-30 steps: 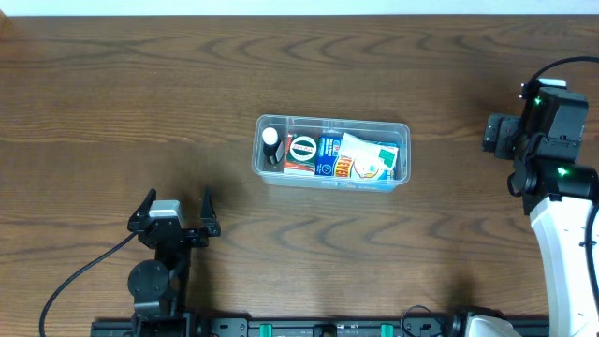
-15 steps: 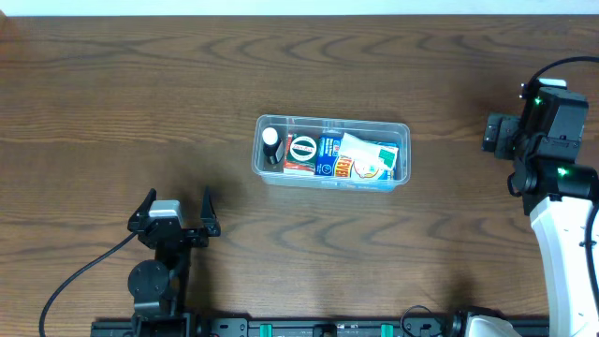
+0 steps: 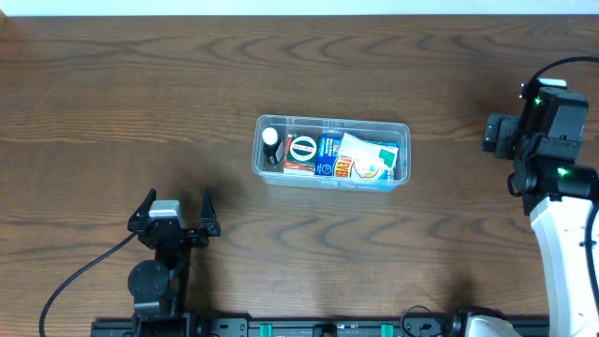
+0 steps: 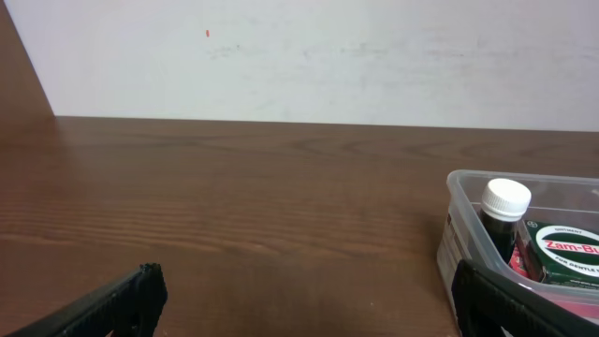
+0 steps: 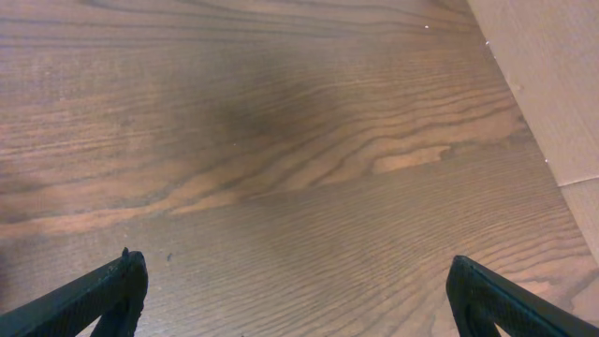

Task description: Pack container

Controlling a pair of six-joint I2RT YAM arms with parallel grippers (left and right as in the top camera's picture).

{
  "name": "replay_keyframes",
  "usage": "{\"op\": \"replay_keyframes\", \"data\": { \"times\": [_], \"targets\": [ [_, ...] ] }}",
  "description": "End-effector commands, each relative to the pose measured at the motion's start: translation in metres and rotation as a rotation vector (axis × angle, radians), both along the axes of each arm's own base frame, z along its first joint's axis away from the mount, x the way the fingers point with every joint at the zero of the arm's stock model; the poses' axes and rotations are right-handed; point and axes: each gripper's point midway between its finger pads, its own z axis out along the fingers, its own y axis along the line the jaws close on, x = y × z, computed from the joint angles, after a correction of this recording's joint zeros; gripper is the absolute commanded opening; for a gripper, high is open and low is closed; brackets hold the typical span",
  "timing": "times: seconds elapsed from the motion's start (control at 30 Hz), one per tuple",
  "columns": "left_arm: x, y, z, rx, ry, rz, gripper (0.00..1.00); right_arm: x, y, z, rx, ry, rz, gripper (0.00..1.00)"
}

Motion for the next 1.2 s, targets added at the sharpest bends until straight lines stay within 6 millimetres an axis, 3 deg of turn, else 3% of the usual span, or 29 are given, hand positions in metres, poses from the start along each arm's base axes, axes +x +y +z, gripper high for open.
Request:
{"op": "replay_keyframes", "data": {
  "times": [0.0, 0.27, 0.4, 0.5, 0.6, 0.7, 0.8, 0.9, 1.0, 1.17],
  "targets": [
    [-0.001, -0.001, -0.015, 0.010, 0.048, -0.011, 0.98, -0.001, -0.004, 0.004, -0.001, -0.012, -0.022, 0.99],
    [-0.001, -0.001, -0.015, 0.010, 0.048, -0.011, 0.98, -0.006, -0.004, 0.008, -0.023, -0.018, -0.016, 0.99],
    [-0.001, -0.001, -0.015, 0.010, 0.048, -0.011, 0.98, -0.028, 0.000, 0.006, -0.026, -0.041, -0.015, 0.99],
    [-0.001, -0.001, -0.015, 0.010, 0.048, -0.011, 0.98, -0.056, 0.004, -0.011, -0.026, -0.039, -0.015, 0.99],
    [-0.001, -0.001, -0.015, 0.010, 0.048, -0.011, 0.98, -0.089, 0.006, -0.041, -0.034, -0.014, -0.027, 0.99],
    [-0.001, -0.001, -0.015, 0.010, 0.048, -0.011, 0.98, -0.107, 0.020, -0.065, 0.010, -0.022, 0.019, 0.99],
    [-0.001, -0.001, -0.015, 0.010, 0.048, -0.011, 0.98, -0.104, 0.050, -0.067, 0.112, -0.120, 0.155, 0.99],
    [-0.001, -0.001, -0.015, 0.010, 0.048, -0.011, 0.98, -0.094, 0.075, -0.049, 0.158, -0.312, 0.291, 0.99],
    [-0.001, -0.001, -0.015, 0.010, 0.048, -0.011, 0.98, -0.093, 0.083, -0.038, 0.143, -0.440, 0.344, 0.99],
    [-0.001, -0.001, -0.015, 0.010, 0.048, -0.011, 0.98, -0.103, 0.087, -0.046, 0.131, -0.502, 0.364, 0.99]
  ]
}}
